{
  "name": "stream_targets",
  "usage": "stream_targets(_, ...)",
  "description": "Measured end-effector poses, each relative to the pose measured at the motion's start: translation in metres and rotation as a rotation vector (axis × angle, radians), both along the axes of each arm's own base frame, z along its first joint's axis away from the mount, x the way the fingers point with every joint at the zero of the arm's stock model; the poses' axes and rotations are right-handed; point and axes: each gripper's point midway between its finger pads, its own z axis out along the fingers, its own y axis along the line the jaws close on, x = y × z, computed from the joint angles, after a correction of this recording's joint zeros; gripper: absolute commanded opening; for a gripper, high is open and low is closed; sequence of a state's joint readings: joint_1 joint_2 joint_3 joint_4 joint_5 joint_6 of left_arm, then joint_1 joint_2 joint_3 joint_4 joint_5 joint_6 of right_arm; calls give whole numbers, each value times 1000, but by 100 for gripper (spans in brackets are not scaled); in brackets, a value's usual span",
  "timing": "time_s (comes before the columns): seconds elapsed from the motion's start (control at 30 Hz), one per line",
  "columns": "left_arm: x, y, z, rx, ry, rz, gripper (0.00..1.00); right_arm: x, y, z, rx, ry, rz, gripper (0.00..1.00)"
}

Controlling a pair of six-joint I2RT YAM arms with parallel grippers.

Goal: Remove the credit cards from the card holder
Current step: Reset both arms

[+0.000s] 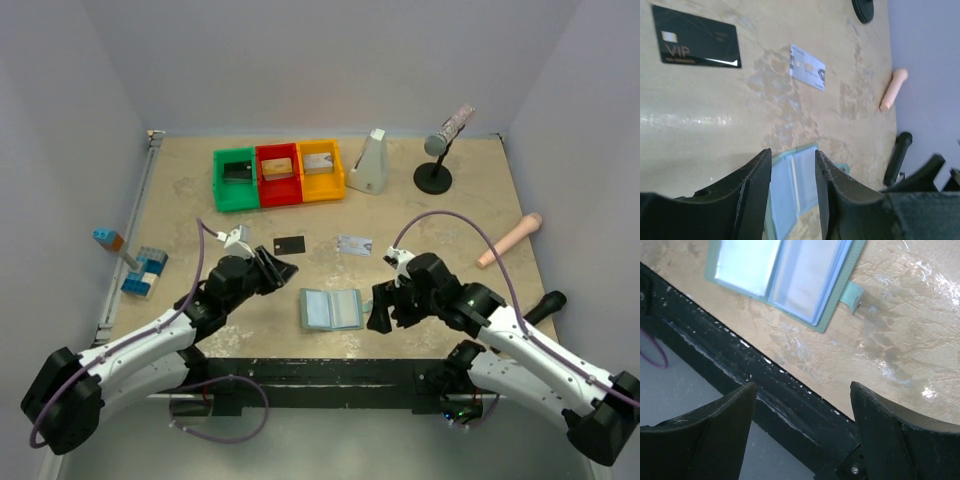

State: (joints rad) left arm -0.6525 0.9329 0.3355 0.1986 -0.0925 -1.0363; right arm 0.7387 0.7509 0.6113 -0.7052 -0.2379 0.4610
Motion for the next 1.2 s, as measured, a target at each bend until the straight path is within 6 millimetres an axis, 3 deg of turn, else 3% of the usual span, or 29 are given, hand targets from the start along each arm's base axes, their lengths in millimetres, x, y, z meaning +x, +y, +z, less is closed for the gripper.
stream_targets(0.13, -31, -14, 0, 32, -9, -103, 43, 10, 0, -20, -62, 37, -50, 78)
stream_targets(0.37, -73, -33, -44, 139, 81, -265, 41, 35, 4, -51, -148, 72, -145, 75)
stream_targets(0.5, -90, -42, -58, 182, 109, -347, 41, 44, 8, -69, -203, 121, -175, 73)
stream_targets(0.87, -90, -41, -43, 162, 48, -351, 45, 57, 12, -79, -223, 121, -221, 73)
stream_targets(1.07, -86, -19, -37, 182, 35, -259, 64, 60, 10, -71, -212, 96, -235, 75)
stream_targets(1.2, -84, 10, -45, 239, 91, -143, 75, 65, 7, -48, -152, 14, -256, 76)
